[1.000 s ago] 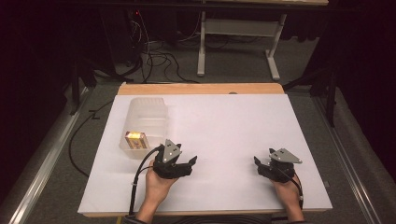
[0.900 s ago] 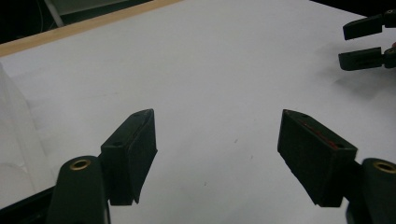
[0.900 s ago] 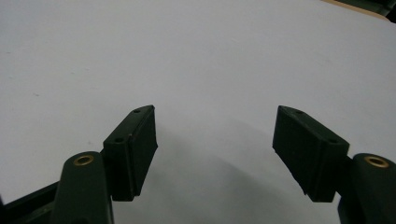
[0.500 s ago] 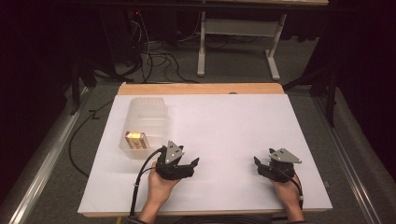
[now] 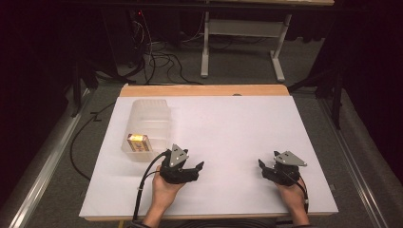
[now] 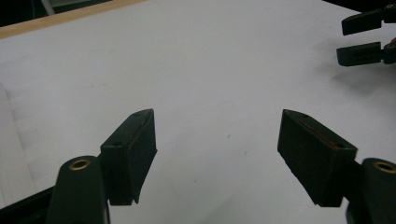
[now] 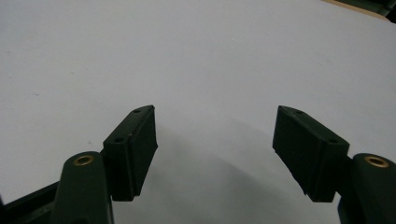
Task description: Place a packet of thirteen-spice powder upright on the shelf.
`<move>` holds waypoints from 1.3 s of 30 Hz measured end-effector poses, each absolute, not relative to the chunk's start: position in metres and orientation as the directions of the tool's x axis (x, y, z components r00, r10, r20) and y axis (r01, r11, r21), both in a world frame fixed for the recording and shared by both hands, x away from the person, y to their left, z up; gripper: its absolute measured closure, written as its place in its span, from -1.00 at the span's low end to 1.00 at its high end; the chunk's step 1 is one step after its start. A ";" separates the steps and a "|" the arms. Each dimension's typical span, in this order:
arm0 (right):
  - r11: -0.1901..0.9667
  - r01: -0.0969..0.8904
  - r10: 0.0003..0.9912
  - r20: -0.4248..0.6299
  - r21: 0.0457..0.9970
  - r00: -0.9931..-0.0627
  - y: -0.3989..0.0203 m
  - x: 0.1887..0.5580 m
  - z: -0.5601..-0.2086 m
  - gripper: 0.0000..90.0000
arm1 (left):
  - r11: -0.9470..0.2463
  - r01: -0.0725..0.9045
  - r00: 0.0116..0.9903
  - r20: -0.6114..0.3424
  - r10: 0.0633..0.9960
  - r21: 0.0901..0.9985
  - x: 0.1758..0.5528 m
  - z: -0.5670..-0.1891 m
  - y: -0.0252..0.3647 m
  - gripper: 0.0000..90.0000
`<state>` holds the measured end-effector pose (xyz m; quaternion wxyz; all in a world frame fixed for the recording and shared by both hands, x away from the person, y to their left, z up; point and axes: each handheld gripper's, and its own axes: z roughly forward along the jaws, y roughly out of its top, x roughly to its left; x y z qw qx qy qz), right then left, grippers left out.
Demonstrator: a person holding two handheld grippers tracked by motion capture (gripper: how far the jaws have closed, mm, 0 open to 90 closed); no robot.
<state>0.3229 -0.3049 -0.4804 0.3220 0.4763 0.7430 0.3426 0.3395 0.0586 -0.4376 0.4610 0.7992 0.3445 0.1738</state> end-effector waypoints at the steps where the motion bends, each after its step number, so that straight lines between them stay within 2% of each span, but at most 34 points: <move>1: 0.311 0.488 0.929 -0.152 0.816 -0.339 -0.305 0.323 -0.480 -0.32 | -0.337 0.392 0.702 -0.041 0.711 0.856 0.340 -0.438 0.058 -0.37; 39: 0.311 0.488 0.929 -0.152 0.815 -0.338 -0.305 0.323 -0.480 -0.31 | -0.316 0.435 0.677 -0.075 0.732 0.843 0.350 -0.466 0.048 -0.32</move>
